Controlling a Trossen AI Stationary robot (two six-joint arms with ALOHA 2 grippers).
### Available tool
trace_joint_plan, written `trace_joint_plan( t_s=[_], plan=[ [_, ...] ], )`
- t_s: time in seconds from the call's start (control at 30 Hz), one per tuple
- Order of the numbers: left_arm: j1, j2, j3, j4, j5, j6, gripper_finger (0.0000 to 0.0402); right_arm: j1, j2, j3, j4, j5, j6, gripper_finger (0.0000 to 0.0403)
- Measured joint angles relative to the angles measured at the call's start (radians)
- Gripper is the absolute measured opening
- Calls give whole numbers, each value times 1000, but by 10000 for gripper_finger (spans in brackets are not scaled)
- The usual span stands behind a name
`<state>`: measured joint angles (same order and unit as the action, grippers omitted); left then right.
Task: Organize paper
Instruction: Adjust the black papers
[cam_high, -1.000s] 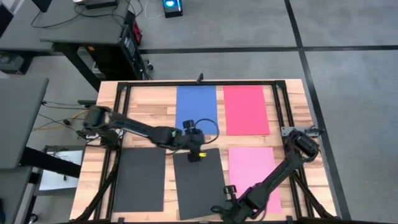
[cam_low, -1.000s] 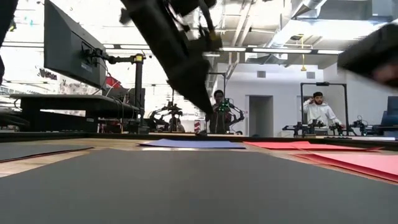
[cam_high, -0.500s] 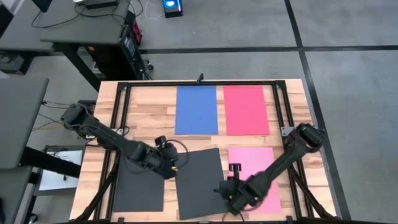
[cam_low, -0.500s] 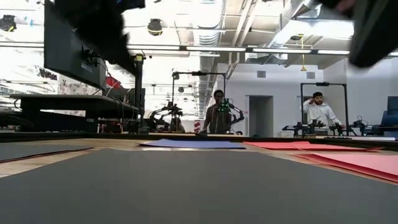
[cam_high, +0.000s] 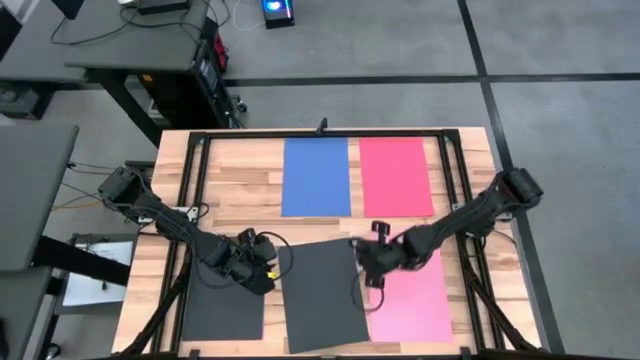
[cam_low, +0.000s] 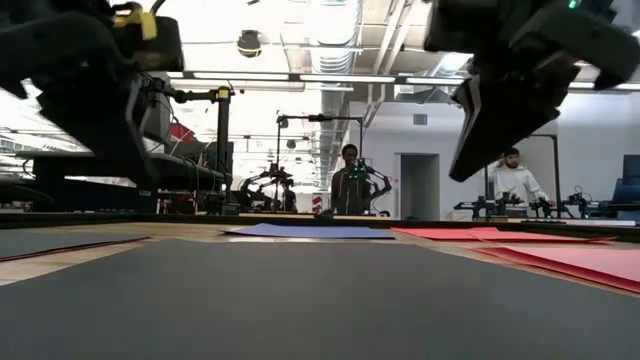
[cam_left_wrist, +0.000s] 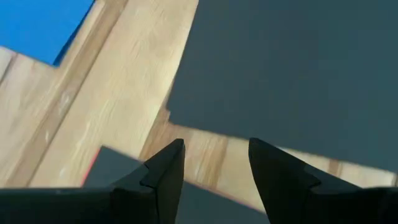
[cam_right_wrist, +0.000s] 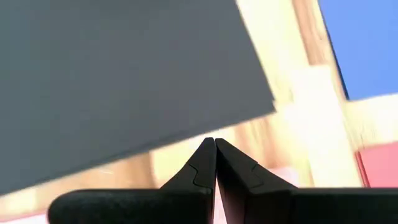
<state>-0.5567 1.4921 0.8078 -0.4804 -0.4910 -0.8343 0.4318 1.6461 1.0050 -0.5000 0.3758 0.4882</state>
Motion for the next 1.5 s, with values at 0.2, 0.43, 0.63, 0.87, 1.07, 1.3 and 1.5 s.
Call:
trace_joint_plan(
  t_s=[0.2, 0.43, 0.63, 0.87, 1.07, 1.3, 1.5],
  plan=[
    [-3, 0, -34, 23, 44, -38, 162, -108, 10, -101, 101, -134, 9, 0],
    [-2, 0, -64, 43, 64, -56, 162, -155, 113, -99, 150, -153, 0, 0],
    [19, 36, -74, 54, 70, -36, 162, -164, 133, -97, 152, -162, 0, 0],
    [66, 177, -46, 134, 138, 56, 162, -164, 135, -98, 157, -166, 0, 0],
    [88, 213, -14, 135, 152, 119, 162, -167, 137, -99, 176, -186, -4, 0],
    [116, 212, -14, 114, 173, 123, 162, -167, 139, -100, 194, -189, -3, 0],
    [132, 212, -14, 110, 174, 149, 162, -167, 139, -100, 201, -193, -1, 0]
  ],
)
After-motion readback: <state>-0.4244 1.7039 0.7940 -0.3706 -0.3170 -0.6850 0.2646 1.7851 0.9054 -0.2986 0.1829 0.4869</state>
